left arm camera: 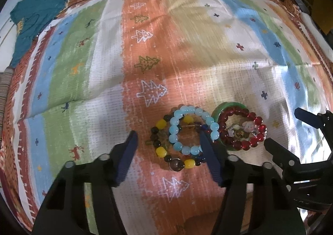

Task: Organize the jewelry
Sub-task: 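Grasp the light blue beaded bracelet with left tool while right tool grasps red beaded bracelet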

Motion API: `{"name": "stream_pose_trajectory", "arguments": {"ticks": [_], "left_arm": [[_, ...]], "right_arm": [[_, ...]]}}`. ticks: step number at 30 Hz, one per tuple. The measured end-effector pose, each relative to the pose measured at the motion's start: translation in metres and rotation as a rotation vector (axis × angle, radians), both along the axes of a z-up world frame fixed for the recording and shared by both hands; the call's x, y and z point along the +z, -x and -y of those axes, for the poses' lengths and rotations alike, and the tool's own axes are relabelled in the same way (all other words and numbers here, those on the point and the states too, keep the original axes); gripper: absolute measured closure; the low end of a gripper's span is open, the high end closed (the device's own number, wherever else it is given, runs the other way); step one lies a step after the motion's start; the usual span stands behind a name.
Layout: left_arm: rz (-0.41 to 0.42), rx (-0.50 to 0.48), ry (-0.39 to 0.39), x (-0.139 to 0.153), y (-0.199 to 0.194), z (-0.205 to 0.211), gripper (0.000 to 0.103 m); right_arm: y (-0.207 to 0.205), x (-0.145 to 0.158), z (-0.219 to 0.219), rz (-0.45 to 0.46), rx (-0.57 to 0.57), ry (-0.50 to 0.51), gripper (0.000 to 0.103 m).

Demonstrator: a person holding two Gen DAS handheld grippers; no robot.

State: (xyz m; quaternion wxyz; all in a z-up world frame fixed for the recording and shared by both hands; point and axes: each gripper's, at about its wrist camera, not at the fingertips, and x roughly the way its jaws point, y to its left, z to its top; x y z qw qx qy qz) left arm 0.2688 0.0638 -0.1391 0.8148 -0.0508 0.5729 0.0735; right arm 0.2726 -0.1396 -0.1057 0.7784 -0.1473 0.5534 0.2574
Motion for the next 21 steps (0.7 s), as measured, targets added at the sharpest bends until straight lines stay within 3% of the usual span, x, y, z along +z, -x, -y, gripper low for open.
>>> {"name": "stream_pose_trajectory", "arguments": {"ticks": [2,7,10,12,14,15,17,21], "left_arm": [[-0.010,0.007,0.005,-0.003,-0.003,-0.001,0.053],[-0.038,-0.010,0.002,-0.014,-0.007,0.001,0.054],[-0.049,-0.016,0.015,-0.019,-0.010,0.000,0.064],[-0.055,-0.017,0.019,-0.022,-0.012,0.000,0.070],[-0.064,-0.022,0.016,-0.025,-0.014,0.000,0.072],[-0.068,-0.025,0.015,-0.027,-0.014,0.001,0.080],[-0.081,-0.034,0.021,-0.032,-0.014,0.001,0.086],[-0.090,-0.044,0.017,-0.038,-0.015,0.002,0.091]], "right_arm": [[-0.001,-0.002,-0.002,-0.004,-0.001,-0.001,0.018],[-0.007,-0.009,-0.007,-0.033,0.003,-0.002,0.035],[-0.008,-0.014,-0.009,-0.051,0.014,0.001,0.048],[-0.008,-0.015,-0.010,-0.059,0.019,0.002,0.062],[-0.008,-0.016,-0.011,-0.064,0.024,-0.003,0.068],[-0.008,-0.016,-0.012,-0.066,0.028,-0.004,0.074],[-0.008,-0.017,-0.014,-0.068,0.037,-0.002,0.081],[-0.005,-0.019,-0.018,-0.070,0.057,0.005,0.087]]}}
